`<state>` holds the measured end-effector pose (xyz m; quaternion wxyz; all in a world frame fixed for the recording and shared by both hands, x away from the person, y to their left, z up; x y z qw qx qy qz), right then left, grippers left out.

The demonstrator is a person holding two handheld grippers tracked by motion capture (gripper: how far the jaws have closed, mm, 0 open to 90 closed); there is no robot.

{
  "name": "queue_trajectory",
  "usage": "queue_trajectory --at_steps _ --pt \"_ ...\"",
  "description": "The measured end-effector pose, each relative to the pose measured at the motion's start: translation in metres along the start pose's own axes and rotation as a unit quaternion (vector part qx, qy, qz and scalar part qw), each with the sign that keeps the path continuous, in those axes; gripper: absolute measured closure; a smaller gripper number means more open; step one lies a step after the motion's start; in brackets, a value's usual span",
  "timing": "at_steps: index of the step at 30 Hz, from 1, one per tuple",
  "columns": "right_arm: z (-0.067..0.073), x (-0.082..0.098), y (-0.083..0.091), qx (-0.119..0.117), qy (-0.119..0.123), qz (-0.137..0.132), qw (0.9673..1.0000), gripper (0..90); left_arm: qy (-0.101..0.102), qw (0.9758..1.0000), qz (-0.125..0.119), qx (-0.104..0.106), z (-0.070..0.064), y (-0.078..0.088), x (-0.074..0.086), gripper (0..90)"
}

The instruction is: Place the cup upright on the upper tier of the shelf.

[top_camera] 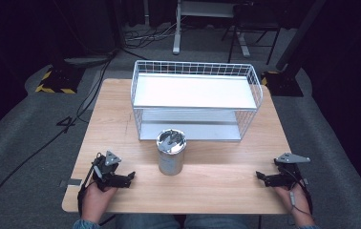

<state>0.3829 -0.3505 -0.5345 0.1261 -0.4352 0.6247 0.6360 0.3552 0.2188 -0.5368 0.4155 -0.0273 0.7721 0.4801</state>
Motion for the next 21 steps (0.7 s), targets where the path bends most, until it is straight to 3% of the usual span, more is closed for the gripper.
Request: queue_trajectory --at_steps 10,21 --pt "-0.001 0.000 0.000 0.002 -0.002 -0.002 1.0000 1.2 0.004 1.0000 0.005 -0.002 0.001 0.004 0.000 0.0" --pt "-0.001 0.000 0.000 0.003 -0.003 -0.002 1.0000 1.4 0.012 0.9991 -0.035 0.022 -0.005 0.034 -0.012 0.0"
Point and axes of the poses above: each handheld gripper's, and its own axes: y roughly backward along the jaws, x roughly out of its underside, z roughly to its left, the point moved 4 cm from there along -y, roughly forward along the jaws, and after that the axes turned 13 degrees about x, right-handed, at the moved point
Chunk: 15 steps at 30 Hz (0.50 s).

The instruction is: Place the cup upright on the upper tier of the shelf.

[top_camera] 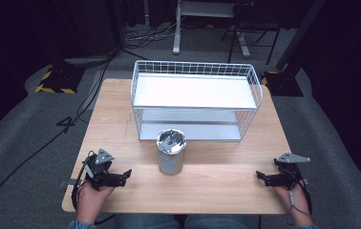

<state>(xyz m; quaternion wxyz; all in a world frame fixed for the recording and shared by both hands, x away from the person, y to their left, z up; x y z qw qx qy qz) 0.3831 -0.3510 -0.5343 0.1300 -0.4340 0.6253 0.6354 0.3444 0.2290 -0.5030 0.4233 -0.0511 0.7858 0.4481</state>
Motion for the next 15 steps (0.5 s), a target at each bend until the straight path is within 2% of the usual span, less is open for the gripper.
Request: queue_trajectory --at_steps 2,4,6,8,10,12,13,15 --pt "0.000 0.000 0.000 0.000 0.000 0.000 1.0000 1.4 0.001 0.9999 -0.015 0.006 -0.004 0.006 -0.004 0.0" --pt "0.000 0.000 0.000 0.000 0.000 0.000 1.0000 1.4 0.001 0.9998 -0.020 0.007 -0.005 0.007 -0.005 0.0" --pt "0.000 0.000 0.000 0.000 0.000 0.000 1.0000 1.6 -0.006 0.9993 -0.036 0.010 -0.009 0.012 -0.010 0.0" --pt "0.000 0.000 0.000 0.001 -0.001 0.000 1.0000 1.6 -0.008 0.9991 -0.040 0.012 -0.011 0.014 -0.011 0.0" --pt "0.000 0.000 0.000 0.002 -0.002 0.000 1.0000 1.8 -0.014 0.9982 -0.056 0.017 -0.015 0.017 -0.014 0.0" --pt "0.000 0.000 0.000 0.002 -0.002 -0.001 1.0000 1.9 -0.015 0.9979 -0.060 0.021 -0.016 0.018 -0.015 0.0" --pt "0.000 0.000 0.000 0.002 -0.002 0.000 1.0000 1.9 -0.021 0.9969 -0.072 0.025 -0.019 0.021 -0.017 0.0" --pt "0.000 0.000 0.000 0.002 -0.002 0.000 1.0000 1.9 -0.027 0.9962 -0.079 0.027 -0.021 0.022 -0.019 0.0"
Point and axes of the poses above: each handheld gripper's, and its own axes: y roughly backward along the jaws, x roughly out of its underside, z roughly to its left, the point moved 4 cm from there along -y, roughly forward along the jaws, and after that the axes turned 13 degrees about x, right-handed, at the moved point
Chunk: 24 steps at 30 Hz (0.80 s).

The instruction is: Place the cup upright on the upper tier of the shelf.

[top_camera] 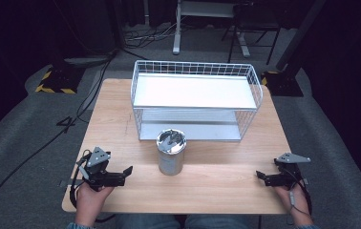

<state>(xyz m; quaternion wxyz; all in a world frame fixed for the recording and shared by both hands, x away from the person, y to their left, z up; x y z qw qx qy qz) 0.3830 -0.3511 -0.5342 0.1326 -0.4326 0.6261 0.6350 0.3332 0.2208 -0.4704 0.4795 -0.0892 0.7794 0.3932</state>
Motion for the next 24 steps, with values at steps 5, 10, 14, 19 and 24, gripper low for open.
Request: queue_trajectory --at_steps 5,10,14,19,24 --pt "0.000 0.000 0.000 0.000 0.000 0.000 1.0000 2.1 -0.020 0.9993 -0.031 0.004 -0.007 0.005 -0.006 0.0" --pt "0.000 0.000 0.000 0.000 0.000 0.000 1.0000 2.2 -0.027 0.9984 -0.045 0.019 -0.014 0.005 -0.011 0.0" --pt "0.000 0.000 0.000 0.000 0.000 0.000 1.0000 2.2 -0.033 0.9974 -0.049 0.041 -0.022 0.000 -0.015 0.0" --pt "0.000 0.000 0.000 0.000 0.000 0.000 1.0000 2.1 -0.045 0.9949 -0.059 0.068 -0.035 -0.008 -0.024 0.0" --pt "0.000 0.000 0.000 0.001 -0.001 0.000 1.0000 2.3 -0.064 0.9916 -0.058 0.096 -0.049 -0.021 -0.034 0.0"
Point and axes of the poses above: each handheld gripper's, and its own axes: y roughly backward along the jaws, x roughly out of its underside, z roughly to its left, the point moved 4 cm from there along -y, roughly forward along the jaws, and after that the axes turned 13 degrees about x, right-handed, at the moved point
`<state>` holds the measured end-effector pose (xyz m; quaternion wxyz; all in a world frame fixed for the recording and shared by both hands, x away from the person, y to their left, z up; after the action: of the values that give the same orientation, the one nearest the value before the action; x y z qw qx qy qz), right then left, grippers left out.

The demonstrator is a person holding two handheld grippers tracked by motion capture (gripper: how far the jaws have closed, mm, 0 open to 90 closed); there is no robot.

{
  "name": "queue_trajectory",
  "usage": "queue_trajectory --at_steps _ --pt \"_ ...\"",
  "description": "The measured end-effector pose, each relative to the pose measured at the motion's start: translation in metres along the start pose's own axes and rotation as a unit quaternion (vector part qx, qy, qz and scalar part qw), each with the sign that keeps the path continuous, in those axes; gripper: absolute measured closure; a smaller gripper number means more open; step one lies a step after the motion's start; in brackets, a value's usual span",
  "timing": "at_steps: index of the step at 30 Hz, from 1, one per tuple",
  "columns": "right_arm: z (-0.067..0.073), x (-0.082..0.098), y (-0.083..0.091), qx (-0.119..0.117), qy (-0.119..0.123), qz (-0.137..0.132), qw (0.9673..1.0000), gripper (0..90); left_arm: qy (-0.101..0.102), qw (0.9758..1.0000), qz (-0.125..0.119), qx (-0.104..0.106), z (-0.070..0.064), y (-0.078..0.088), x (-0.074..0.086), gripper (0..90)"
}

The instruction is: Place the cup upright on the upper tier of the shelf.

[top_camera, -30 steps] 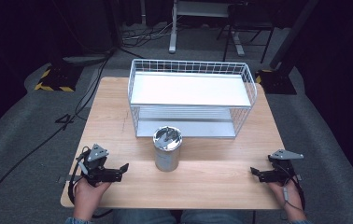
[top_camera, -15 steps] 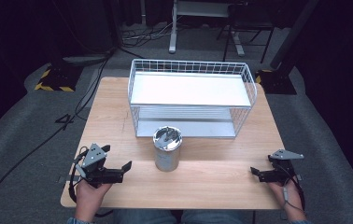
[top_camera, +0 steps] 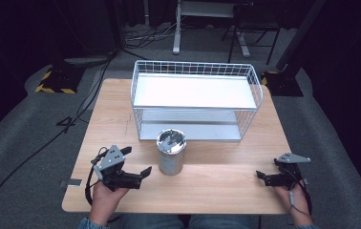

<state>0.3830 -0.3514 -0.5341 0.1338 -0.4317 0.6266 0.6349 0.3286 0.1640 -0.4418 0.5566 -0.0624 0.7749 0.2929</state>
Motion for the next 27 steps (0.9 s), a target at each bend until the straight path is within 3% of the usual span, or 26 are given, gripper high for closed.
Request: queue_trajectory --at_steps 14,27 --pt "0.000 0.000 0.000 0.003 -0.004 0.001 1.0000 2.4 -0.011 0.9989 -0.009 0.044 -0.006 -0.036 -0.013 0.0" --pt "-0.001 0.000 0.000 0.008 -0.009 0.001 0.9999 2.5 -0.010 0.9987 -0.010 0.048 -0.003 -0.062 -0.014 0.0"
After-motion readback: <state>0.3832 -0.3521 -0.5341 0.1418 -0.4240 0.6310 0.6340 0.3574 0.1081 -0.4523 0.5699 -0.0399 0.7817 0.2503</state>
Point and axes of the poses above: each handheld gripper's, and its own axes: y roughly backward along the jaws, x roughly out of its underside, z roughly to its left, the point moved 4 cm from there along -y, roughly forward along the jaws, and after that the axes turned 13 degrees about x, right-handed, at the moved point
